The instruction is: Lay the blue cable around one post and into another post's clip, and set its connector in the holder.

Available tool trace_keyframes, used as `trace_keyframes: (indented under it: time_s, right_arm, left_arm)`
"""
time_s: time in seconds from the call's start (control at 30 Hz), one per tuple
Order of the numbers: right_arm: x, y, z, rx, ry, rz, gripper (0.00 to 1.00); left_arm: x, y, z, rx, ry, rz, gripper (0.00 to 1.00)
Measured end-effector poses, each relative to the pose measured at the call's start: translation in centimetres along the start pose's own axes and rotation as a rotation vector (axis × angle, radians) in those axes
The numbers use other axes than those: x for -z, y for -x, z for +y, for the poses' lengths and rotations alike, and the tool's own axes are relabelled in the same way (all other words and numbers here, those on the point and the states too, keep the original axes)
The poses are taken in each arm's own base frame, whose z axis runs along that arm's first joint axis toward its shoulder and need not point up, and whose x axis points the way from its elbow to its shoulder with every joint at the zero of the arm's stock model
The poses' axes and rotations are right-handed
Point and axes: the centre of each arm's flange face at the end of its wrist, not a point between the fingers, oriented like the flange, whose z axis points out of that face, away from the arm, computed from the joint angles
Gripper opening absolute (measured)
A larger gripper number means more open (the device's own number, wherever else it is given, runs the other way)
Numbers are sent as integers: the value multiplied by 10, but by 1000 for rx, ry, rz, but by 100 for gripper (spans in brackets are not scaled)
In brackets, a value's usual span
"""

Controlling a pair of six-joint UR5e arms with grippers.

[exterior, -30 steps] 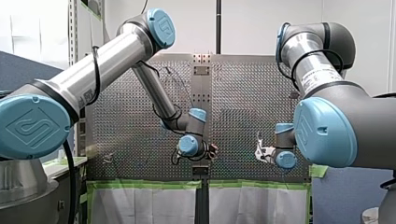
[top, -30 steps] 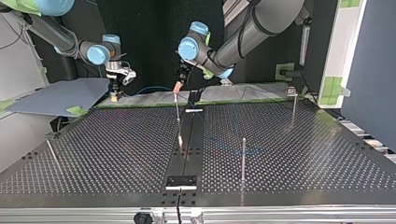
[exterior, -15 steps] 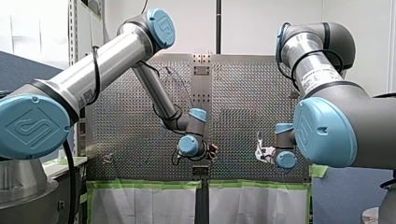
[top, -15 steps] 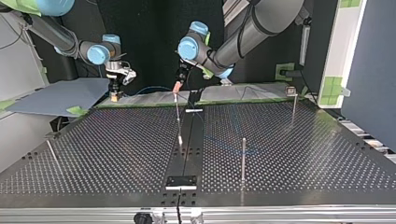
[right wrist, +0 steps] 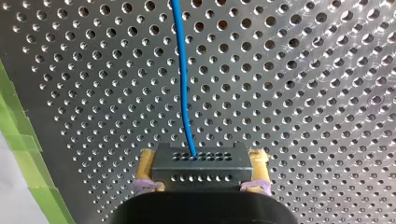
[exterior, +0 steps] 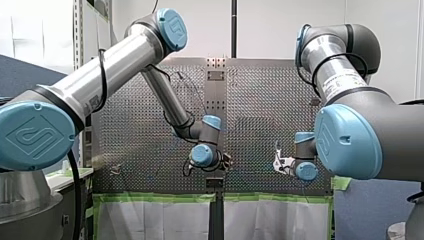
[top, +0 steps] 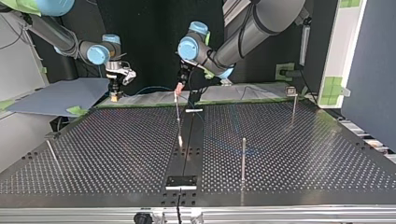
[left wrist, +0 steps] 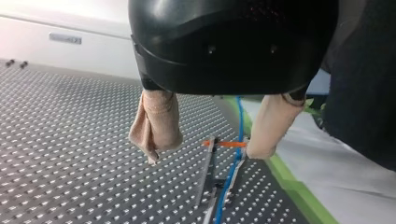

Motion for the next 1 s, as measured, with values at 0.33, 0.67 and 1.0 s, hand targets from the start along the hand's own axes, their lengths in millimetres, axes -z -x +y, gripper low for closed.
trace_keyframes:
  time_s: [0.33,0.67,1.0]
  right_arm:
    - [-1,0,1,-14,-5,6,0]
    - [-1,0,0,-31,-18,8,0]
    - [-1,1,0,-44,-27,6,0]
  left_arm:
    - [26,21,10,74,72,-5,100]
    - [56,43,33,141,171,9,100]
    - [82,67,53,234,222,0,100]
